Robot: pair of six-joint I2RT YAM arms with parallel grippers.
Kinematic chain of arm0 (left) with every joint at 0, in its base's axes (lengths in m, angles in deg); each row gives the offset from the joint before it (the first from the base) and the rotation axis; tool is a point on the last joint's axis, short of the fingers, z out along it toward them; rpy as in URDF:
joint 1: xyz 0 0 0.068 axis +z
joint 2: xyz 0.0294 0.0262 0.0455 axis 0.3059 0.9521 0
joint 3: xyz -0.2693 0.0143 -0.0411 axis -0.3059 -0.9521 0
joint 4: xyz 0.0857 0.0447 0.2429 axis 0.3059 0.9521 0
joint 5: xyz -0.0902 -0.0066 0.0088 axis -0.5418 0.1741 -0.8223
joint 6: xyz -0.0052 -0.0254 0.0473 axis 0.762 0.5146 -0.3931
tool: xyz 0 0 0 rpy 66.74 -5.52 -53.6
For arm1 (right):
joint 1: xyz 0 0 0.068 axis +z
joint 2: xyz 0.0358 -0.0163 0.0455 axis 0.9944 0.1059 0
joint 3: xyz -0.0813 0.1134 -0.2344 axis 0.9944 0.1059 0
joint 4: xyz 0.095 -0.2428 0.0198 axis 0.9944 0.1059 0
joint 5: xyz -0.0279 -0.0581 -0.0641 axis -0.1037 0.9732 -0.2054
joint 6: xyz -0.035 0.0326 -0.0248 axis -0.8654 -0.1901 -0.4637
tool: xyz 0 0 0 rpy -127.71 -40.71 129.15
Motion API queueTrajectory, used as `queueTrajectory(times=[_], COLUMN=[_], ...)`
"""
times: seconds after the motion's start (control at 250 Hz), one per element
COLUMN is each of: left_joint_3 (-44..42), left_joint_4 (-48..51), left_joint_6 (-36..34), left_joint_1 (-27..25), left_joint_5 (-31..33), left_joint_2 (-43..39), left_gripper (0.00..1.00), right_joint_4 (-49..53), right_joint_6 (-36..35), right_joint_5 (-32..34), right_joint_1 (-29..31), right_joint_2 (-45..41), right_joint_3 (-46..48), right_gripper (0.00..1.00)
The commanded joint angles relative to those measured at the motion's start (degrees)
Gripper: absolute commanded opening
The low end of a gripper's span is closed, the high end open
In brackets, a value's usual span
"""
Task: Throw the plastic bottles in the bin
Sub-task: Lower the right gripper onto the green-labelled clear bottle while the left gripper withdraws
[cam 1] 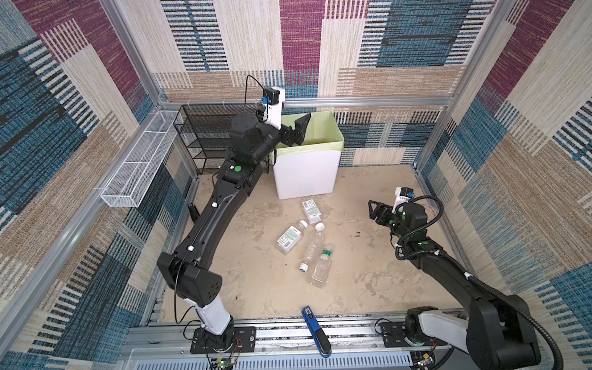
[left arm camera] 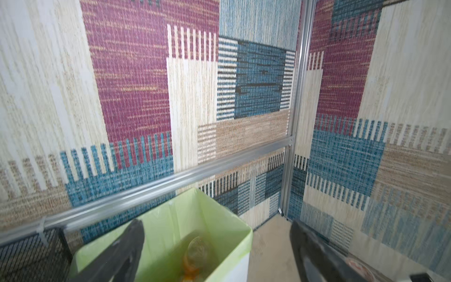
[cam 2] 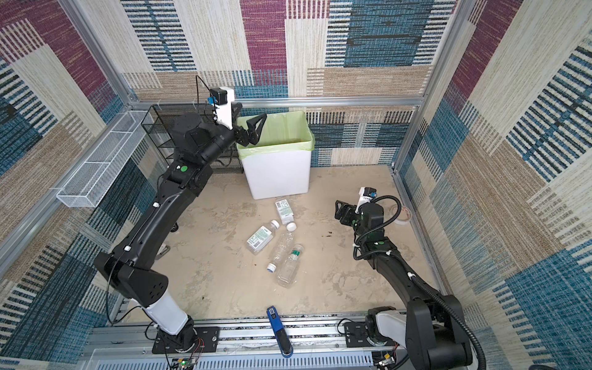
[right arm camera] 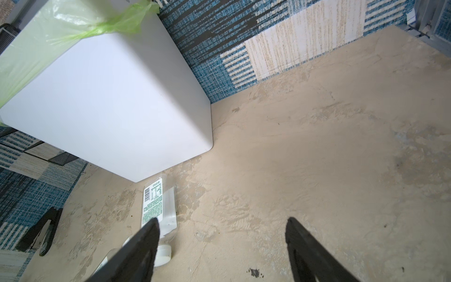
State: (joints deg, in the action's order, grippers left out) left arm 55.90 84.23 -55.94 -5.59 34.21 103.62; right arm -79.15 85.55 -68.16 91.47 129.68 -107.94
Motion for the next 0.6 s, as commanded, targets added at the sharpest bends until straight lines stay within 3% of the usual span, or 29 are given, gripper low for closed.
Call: queueTrajectory(times=[0.0, 0.148, 0.372, 0.6], left_joint_3=[-8.1, -20.5, -33.2, -46.3], left_joint_4=[3.7, 9.4, 18.8, 13.2], left_joint_6=[3.0, 4.7, -2.7, -0.9], left_joint_1=[1.9, 5.6, 8.5, 13.6], left_joint_5=[1.0, 2.1, 4.0, 0.1], left_joint_2=[-5.6, -14.0, -22.2, -26.7], left_gripper=[0.93, 0.92, 0.91, 0.91], right_joint_4=[10.4, 20.6, 28.2, 34.0], right_joint_6=[0.1, 2.7, 14.4, 21.9], right_joint_5=[-0.1, 5.1, 7.6, 8.7], right_joint_1=[2.1, 11.7, 27.2, 38.9], right_joint_2=[0.1, 1.4, 4.2, 8.9], right_joint_3=[-1.8, -3.9, -4.0, -7.8], right_gripper=[0.82, 0.84, 0.86, 0.89])
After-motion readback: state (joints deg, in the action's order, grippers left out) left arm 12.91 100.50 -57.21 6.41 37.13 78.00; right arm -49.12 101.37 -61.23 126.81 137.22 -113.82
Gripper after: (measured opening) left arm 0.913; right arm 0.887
